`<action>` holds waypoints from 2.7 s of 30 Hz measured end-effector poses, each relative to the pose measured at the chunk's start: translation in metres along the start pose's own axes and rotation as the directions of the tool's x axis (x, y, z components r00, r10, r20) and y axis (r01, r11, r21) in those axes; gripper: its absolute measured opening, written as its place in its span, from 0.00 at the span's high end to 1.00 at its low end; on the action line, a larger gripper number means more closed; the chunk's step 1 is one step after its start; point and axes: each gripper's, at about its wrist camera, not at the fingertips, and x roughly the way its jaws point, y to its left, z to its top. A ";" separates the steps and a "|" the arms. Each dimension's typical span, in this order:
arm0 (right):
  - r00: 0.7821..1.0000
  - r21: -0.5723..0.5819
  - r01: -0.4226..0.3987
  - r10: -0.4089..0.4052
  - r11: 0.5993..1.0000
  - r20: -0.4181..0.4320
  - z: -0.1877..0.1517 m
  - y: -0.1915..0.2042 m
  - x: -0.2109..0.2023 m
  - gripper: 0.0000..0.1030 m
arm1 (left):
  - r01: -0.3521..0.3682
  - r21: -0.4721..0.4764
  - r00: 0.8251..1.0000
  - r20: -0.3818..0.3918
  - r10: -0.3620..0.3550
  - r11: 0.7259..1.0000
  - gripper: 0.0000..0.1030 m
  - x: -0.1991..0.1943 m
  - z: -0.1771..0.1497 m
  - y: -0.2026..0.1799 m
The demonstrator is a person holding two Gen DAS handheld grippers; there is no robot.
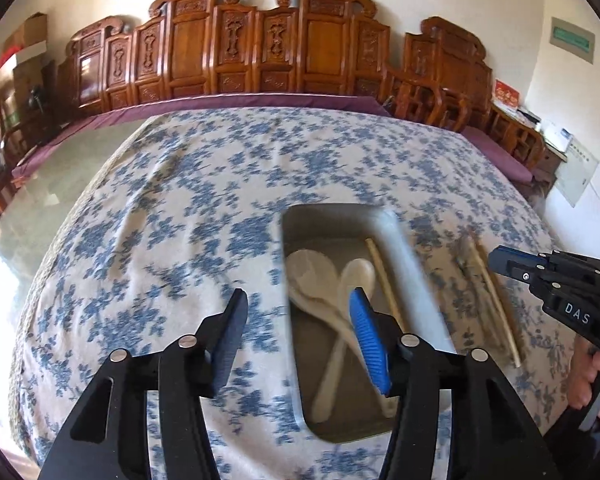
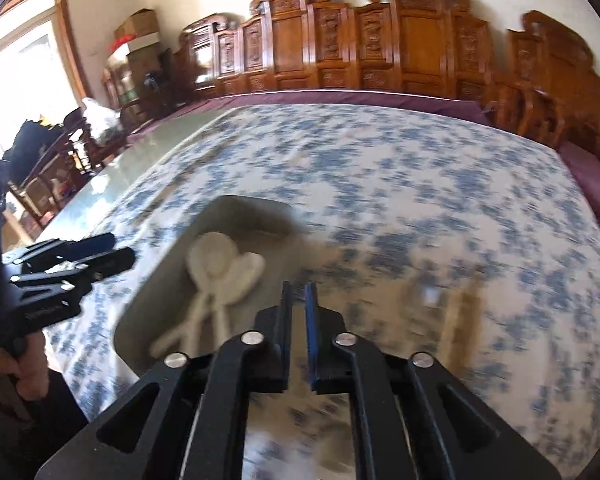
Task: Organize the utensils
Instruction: 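Move both grippers back toward the remaining utensils beside the tray, then grasp the smiley-face metal spoon with the left gripper while the right gripper grasps a wooden chopstick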
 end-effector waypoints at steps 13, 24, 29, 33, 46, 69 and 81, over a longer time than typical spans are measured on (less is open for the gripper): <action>0.990 0.017 0.125 -0.124 0.992 -0.072 -0.056 -0.040 0.003 0.86 | 0.081 0.032 0.997 -0.008 -0.081 0.996 0.28 0.005 -0.005 -0.048; 0.976 0.048 0.160 -0.151 0.986 -0.154 -0.083 -0.076 0.015 0.85 | 0.116 0.112 0.993 -0.037 -0.113 0.987 0.28 0.014 -0.018 -0.097; 0.979 0.086 0.145 -0.130 0.986 -0.155 -0.084 -0.081 0.015 0.84 | 0.114 0.125 0.993 -0.046 -0.109 0.986 0.28 0.019 -0.022 -0.109; 0.979 0.100 0.152 -0.135 0.983 -0.155 -0.083 -0.084 0.016 0.84 | 0.112 0.134 0.993 -0.054 -0.106 0.985 0.28 0.022 -0.025 -0.115; 0.964 0.078 0.226 -0.211 0.971 -0.165 -0.066 -0.082 0.037 0.84 | 0.115 0.128 0.993 -0.034 -0.111 0.985 0.28 0.015 -0.024 -0.117; 0.973 0.185 0.220 -0.201 0.958 -0.115 -0.071 -0.144 0.002 0.94 | 0.204 0.192 0.973 -0.143 -0.179 0.960 0.58 0.040 -0.010 -0.169; 0.987 0.192 0.150 -0.134 0.970 -0.093 -0.067 -0.137 0.000 0.94 | 0.226 0.151 0.940 -0.294 -0.175 0.962 0.81 0.099 -0.033 -0.190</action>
